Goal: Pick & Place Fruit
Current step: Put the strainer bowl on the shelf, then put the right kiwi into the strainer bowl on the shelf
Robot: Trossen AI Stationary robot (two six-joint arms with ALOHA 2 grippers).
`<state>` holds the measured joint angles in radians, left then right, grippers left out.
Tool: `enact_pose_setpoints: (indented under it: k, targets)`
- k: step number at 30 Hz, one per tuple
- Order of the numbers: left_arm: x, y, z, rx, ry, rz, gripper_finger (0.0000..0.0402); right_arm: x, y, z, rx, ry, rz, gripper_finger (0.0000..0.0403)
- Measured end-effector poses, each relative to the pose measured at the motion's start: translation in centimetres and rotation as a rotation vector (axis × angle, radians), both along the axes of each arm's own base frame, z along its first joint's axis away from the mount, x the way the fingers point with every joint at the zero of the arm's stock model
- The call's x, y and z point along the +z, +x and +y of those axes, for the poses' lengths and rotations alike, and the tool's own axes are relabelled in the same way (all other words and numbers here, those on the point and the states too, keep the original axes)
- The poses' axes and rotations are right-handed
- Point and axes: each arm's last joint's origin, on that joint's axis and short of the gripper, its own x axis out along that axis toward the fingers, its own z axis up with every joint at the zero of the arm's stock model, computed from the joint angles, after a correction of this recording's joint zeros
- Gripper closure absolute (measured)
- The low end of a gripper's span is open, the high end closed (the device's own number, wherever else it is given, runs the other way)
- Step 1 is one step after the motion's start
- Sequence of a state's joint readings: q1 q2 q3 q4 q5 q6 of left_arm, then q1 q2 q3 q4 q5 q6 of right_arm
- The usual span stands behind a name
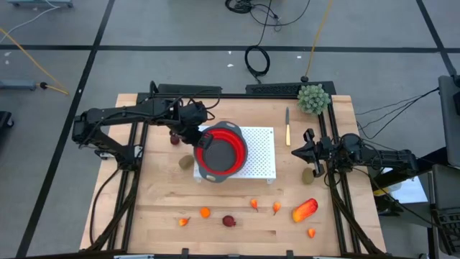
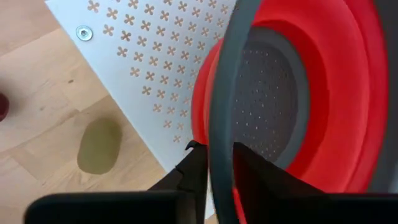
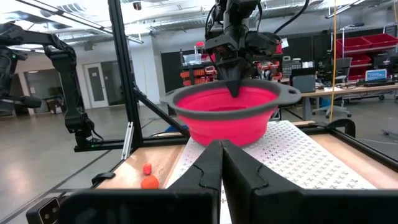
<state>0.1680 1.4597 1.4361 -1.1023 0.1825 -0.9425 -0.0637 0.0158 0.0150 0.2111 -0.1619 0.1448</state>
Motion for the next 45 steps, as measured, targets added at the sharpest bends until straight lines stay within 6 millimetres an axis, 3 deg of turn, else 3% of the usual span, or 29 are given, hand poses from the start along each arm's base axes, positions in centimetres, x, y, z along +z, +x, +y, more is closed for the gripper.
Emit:
enact_pose_setpoints:
  k: [15,22,33,45]
  targets:
    - [-0.4,-1.0,-0.1,-0.024,0.003,0.105,0.0247,0.0,0.0,0.0,0.000,0.000,-0.001,0.0403]
    - [0.8,-2.1,-0.2,-0.021,0.043,0.052,0.0226,0.0,0.0,0.0,0.000,0.000,-0.001,0.0403]
    - [4.8,-7.3,-0.8,0.152,0.177,-0.073,0.0224,0.0,0.0,0.0,0.000,0.000,-0.001,0.0403]
    - [6.0,-12.2,-1.9,0.279,0.345,-0.024,0.0224,0.0,0.0,0.0,0.000,0.000,-0.001,0.0403]
